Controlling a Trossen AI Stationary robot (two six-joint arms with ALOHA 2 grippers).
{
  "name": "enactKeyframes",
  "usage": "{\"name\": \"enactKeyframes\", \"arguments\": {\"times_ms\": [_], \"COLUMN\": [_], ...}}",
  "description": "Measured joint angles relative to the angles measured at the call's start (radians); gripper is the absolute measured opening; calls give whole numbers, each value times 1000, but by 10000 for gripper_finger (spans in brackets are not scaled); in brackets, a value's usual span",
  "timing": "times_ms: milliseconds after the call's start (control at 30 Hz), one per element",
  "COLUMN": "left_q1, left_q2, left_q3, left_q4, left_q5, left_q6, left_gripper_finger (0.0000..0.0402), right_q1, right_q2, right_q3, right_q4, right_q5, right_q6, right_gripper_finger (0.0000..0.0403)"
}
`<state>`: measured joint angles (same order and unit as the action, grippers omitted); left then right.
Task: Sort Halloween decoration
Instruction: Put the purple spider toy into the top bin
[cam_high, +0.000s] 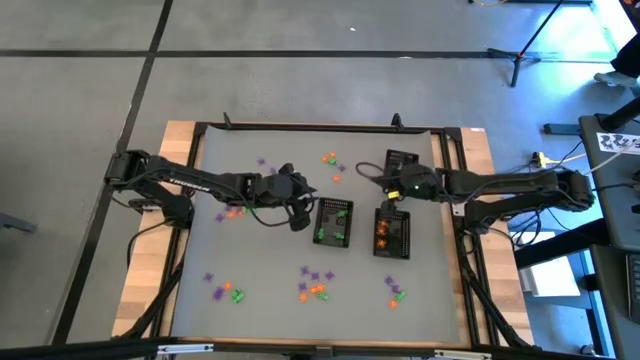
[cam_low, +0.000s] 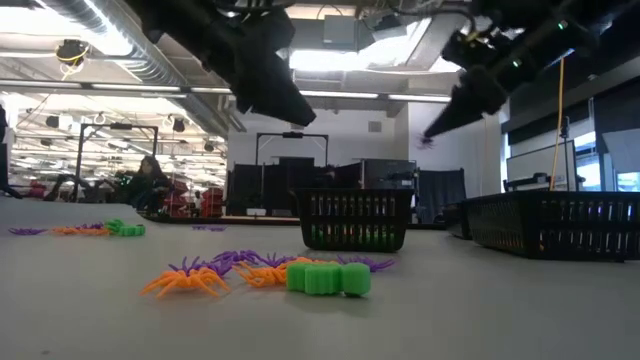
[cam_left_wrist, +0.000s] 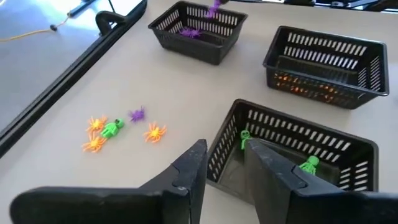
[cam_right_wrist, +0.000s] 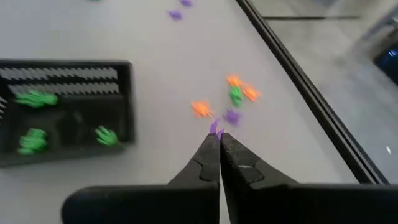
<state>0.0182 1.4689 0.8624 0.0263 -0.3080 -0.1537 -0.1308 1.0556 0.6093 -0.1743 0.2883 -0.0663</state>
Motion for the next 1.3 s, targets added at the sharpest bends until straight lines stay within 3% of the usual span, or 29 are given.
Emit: {"name": "enactKeyframes", "arguments": {"times_ms": [300,533,700,1000,1300], "left_q1": [156,217,214,224,420], "left_q2": [0,-3,-4,-4,-24], "left_q3": [-161,-194,-194,-194,-194], "left_q4": [173,210,212,177,-112], "left_q5": [126,145,146,119,76], "left_q6": [-47,-100,-106,-131,-216], "left_gripper_finger": [101,101,101,101,101], "right_q1": [-233,-348,-361,-361,-360], "right_q2": [-200,-218,-202,-201,-201], "right_q3": [-153,-160,-160,-160,-160], "right_q4": [-9,-127,-142,-120,-73], "right_q5": [-79,-82,-78,-90,-98], "right_q6": [60,144,152,169,172], "right_gripper_finger": [0,9,36,132,151]}}
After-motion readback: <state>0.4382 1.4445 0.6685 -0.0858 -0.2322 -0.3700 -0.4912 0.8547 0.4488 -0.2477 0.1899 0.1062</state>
